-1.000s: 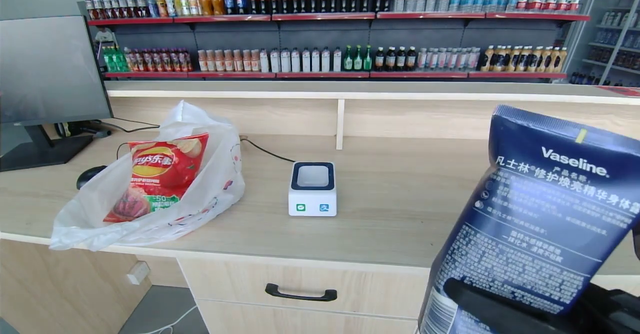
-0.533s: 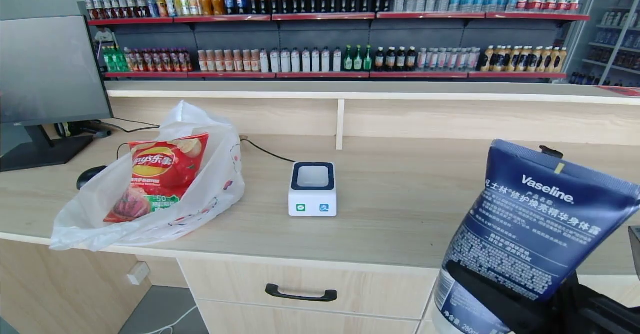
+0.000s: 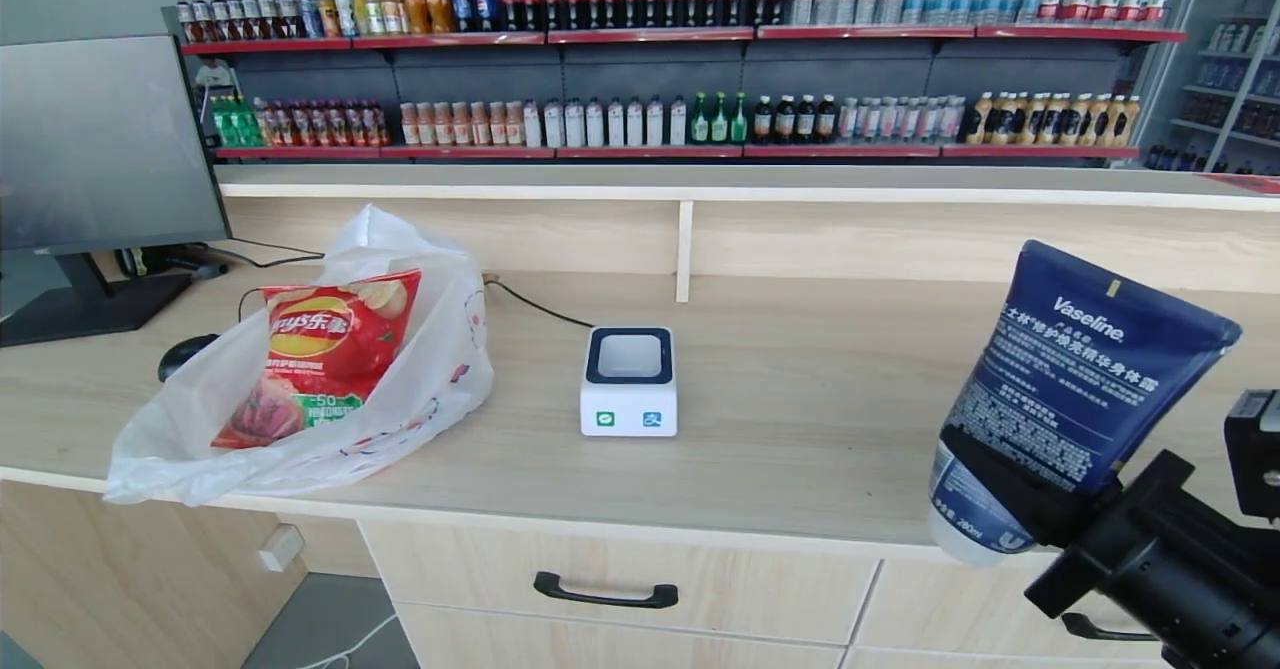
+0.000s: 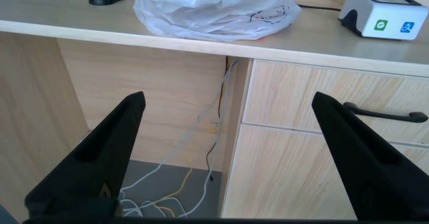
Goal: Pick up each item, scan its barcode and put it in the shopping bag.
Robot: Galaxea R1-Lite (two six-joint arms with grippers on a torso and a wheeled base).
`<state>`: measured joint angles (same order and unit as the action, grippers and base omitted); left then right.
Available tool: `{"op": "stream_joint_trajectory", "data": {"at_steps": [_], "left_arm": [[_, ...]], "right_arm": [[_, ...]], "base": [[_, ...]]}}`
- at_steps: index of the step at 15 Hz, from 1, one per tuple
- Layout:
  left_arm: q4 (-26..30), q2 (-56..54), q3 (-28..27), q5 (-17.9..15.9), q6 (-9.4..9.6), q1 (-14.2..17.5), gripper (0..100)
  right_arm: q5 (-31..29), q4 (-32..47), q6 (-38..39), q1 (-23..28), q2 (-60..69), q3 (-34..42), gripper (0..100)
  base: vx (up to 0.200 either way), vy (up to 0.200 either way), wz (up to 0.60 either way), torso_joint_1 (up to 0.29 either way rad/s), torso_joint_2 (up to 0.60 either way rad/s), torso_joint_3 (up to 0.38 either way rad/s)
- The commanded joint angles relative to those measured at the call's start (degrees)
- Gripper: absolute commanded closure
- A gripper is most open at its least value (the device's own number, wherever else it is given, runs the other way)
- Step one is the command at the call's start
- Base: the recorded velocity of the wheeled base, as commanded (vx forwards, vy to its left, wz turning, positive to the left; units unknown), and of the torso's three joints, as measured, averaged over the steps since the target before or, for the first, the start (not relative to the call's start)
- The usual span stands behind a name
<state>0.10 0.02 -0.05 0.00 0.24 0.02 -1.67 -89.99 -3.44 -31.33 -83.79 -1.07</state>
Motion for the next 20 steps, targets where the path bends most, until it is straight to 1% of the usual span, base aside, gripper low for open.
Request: {"op": "stream_joint_trajectory", "data": {"at_steps": [1,5,9,10,12,18,20], "left_arm": [[0.0,0.0,0.0,0.0,0.02,0.0,0],[0.0,0.0,0.0,0.0,0.02,0.0,0],[0.0,0.0,0.0,-0.1,0.02,0.0,0],[0.0,0.0,0.0,0.0,-0.07,0.0,0],[0.0,0.0,0.0,0.0,-0.16,0.0,0],[0.0,0.0,0.0,0.0,-0.16,0.0,0],[0.0,0.0,0.0,-0.1,0.02,0.0,0]], "right_arm": [[-0.1,0.0,0.4,0.3,0.4,-0.1,100],[-0.2,0.0,1.0,0.3,-2.5,-5.3,100],[-0.2,0.0,0.6,0.4,-4.2,-6.4,100],[-0.2,0.0,0.8,0.7,-4.4,-7.9,100],[-0.1,0.0,1.2,1.8,-4.2,-8.6,100],[0.1,0.0,1.8,2.9,-4.1,-7.3,100],[0.1,0.0,2.6,2.9,-4.4,-6.7,100]], "base": [[0.0,0.2,0.0,-0.002,-0.01,0.007],[0.0,0.2,0.0,0.003,0.0,0.0],[0.0,0.2,0.0,0.004,0.0,0.001],[0.0,0.2,0.0,0.002,0.01,-0.002],[0.0,0.2,0.0,0.007,0.0,0.005],[0.0,0.2,0.0,0.003,0.0,0.002],[0.0,0.0,0.0,0.0,0.0,0.0]]}}
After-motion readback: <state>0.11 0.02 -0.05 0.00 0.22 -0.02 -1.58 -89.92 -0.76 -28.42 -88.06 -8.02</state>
